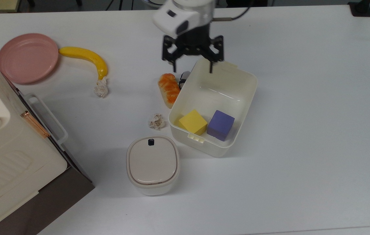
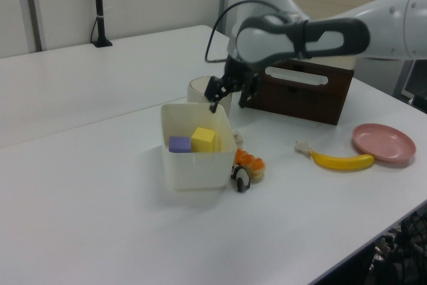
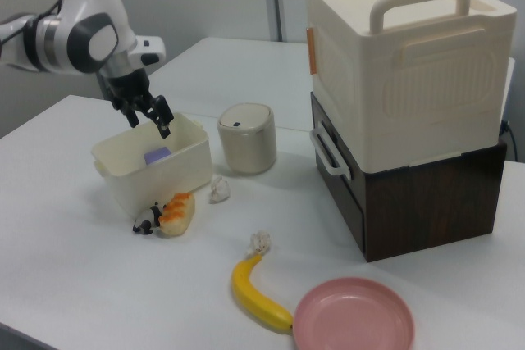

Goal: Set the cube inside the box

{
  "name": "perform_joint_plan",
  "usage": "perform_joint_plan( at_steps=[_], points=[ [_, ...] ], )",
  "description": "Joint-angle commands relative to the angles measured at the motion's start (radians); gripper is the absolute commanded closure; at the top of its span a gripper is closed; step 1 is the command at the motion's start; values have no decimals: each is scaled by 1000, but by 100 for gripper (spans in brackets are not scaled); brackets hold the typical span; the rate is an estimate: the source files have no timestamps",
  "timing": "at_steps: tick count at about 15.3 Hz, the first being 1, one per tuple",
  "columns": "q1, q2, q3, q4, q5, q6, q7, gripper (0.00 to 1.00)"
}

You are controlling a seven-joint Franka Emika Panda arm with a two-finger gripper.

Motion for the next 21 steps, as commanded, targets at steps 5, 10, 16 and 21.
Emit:
perform_joint_plan(
  at_steps=[5,10,16,21],
  points=[
    [-99,-70,-2,139,-17,-292,24,0],
    [-105,-94,-20,142,-17,-347,-3,0],
    [-96,-110,-54,143,-13,-387,-51,0],
    [-94,-117,-54,143,-11,-404,-51,0]
  ],
)
